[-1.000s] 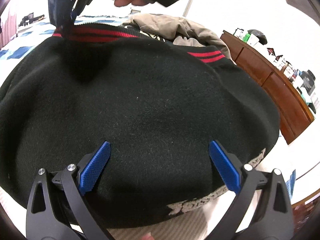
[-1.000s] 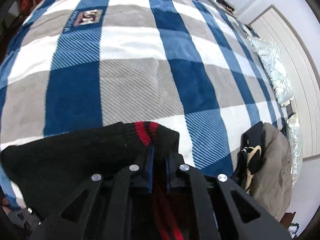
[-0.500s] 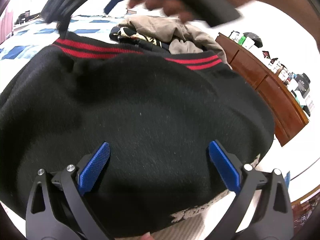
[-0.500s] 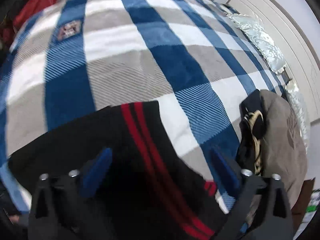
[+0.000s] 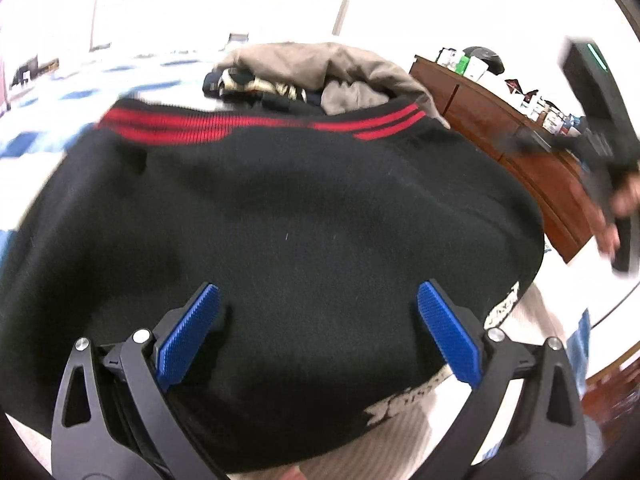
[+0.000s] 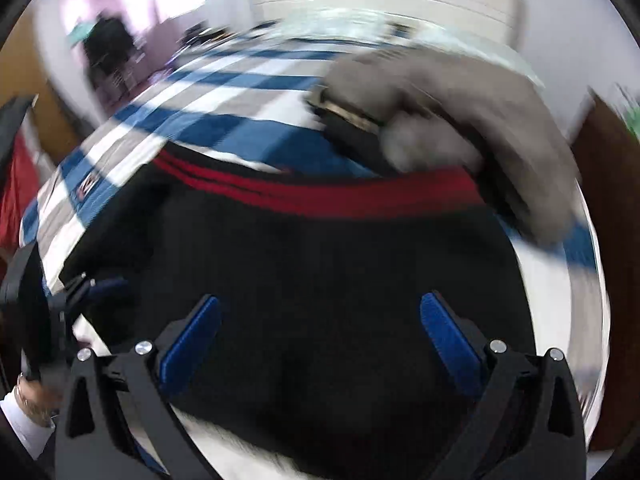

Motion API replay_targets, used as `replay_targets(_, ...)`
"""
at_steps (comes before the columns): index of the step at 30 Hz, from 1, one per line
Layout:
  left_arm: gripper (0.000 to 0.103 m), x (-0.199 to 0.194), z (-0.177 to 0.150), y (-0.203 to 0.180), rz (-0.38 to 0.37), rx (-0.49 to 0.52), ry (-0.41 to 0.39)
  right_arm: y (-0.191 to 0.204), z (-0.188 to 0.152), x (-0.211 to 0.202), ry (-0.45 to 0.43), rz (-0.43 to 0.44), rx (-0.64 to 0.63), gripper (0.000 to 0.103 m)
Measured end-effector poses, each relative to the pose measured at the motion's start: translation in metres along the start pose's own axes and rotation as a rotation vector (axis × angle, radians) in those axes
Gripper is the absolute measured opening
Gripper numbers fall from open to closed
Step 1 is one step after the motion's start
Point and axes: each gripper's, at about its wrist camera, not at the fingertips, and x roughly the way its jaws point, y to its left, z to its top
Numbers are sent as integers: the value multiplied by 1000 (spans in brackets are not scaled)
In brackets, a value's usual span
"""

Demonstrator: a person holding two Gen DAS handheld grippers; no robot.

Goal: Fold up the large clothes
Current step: 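Open the right tool and withdraw it from the bundle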

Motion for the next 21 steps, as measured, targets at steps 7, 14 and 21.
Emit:
replay_targets(7, 97, 6, -6, 14, 12, -27, 61, -58, -87, 2, 17, 0, 221, 98)
replay_targets(14, 97, 12, -9, 25, -23, -42, 88, -88, -101, 45, 34, 108, 354, 98)
replay_targets(21, 97, 16, -13, 29, -18, -43, 92, -102, -89, 72, 21, 158, 460, 99)
